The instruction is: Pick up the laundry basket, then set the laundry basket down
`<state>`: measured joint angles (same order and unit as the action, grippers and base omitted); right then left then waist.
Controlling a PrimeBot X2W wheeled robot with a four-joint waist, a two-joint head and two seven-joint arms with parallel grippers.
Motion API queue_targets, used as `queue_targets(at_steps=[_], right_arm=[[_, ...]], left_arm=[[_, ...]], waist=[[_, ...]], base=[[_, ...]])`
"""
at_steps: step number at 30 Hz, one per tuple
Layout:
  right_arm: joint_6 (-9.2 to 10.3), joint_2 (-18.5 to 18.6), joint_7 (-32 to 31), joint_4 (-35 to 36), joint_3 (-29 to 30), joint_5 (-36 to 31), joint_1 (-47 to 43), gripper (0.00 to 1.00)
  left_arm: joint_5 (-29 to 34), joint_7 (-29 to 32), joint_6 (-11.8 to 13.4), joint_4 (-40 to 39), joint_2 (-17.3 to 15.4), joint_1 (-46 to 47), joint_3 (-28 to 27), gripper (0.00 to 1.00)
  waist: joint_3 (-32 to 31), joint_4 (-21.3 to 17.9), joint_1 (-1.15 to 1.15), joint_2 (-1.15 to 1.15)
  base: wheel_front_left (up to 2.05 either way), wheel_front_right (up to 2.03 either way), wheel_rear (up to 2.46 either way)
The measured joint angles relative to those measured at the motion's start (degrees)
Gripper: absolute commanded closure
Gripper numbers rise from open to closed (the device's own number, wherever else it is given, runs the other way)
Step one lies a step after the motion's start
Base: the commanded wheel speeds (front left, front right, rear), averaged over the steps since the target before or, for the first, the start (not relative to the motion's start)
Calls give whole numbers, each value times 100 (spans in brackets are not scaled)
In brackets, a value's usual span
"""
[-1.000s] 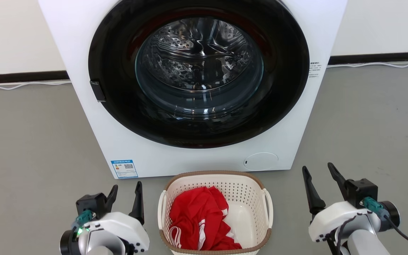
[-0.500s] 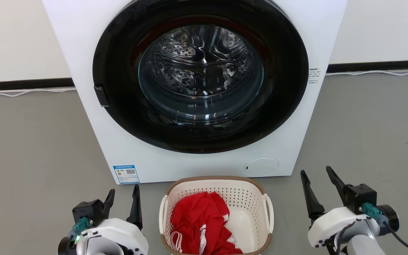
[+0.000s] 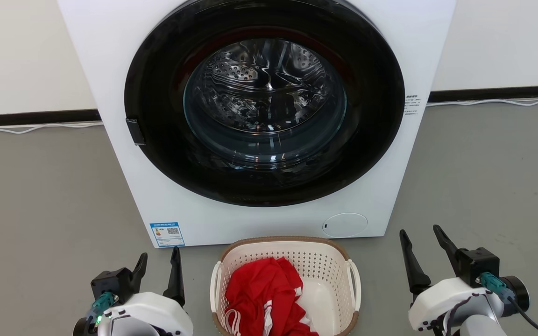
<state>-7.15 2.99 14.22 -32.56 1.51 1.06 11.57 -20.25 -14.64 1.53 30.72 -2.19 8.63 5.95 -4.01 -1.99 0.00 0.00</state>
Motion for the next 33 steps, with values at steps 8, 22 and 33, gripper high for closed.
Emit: queue_targets(at_steps=[8, 22, 33], right_arm=[[0, 0, 0, -5, 13, -15, 1, 0], [7, -44, -127, -364, 44, 345, -534, 100], [7, -45, -308, -151, 66, 1209, -536, 100]], left_arm=[[-44, 0, 4, -33, 0, 0, -14, 0], [-336, 112, -7, 331, 47, -475, -43, 100], [-1012, 314, -77, 147, 46, -476, -135, 100]], waist=[[3, 1, 0, 0], [12, 10, 4, 0], [64, 29, 2, 0]], base=[[0, 0, 0], [0, 0, 0], [0, 0, 0]])
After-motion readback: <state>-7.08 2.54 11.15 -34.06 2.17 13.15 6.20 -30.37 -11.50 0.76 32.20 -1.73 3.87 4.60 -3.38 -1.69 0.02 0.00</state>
